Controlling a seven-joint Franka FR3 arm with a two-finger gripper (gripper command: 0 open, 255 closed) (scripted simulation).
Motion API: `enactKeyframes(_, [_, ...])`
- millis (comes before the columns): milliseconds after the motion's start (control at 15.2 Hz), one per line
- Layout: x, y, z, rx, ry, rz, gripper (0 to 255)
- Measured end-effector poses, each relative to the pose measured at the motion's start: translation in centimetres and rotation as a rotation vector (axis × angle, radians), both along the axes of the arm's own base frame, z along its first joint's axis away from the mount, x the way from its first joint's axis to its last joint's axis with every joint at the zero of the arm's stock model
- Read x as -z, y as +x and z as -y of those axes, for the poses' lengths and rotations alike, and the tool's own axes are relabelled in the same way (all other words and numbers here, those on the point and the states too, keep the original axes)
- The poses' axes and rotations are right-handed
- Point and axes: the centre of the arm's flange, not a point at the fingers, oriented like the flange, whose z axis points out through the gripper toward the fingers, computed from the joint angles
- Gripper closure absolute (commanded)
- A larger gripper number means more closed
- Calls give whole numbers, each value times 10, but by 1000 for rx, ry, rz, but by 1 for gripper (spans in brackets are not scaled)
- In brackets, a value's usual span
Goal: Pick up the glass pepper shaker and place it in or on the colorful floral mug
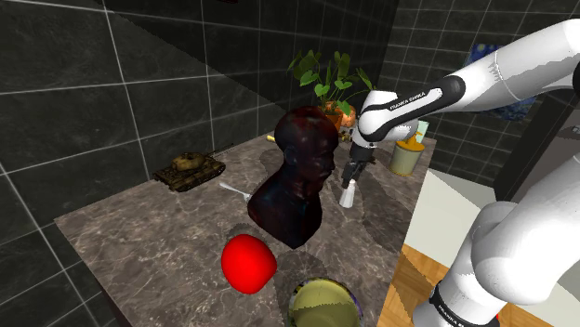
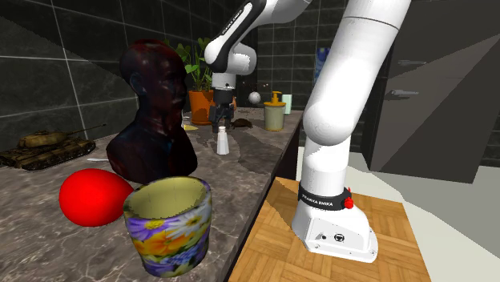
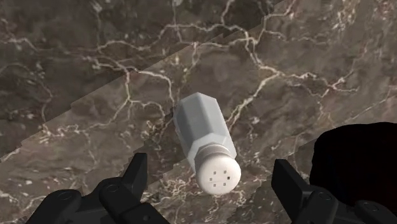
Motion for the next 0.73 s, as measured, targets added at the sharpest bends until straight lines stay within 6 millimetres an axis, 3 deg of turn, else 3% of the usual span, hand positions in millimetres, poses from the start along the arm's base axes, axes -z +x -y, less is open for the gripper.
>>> enactKeyframes(330, [1,0,0,0,0,0,0])
enactKeyframes(396, [1,0,0,0,0,0,255])
enactKeyframes(726, [1,0,0,0,0,1,255])
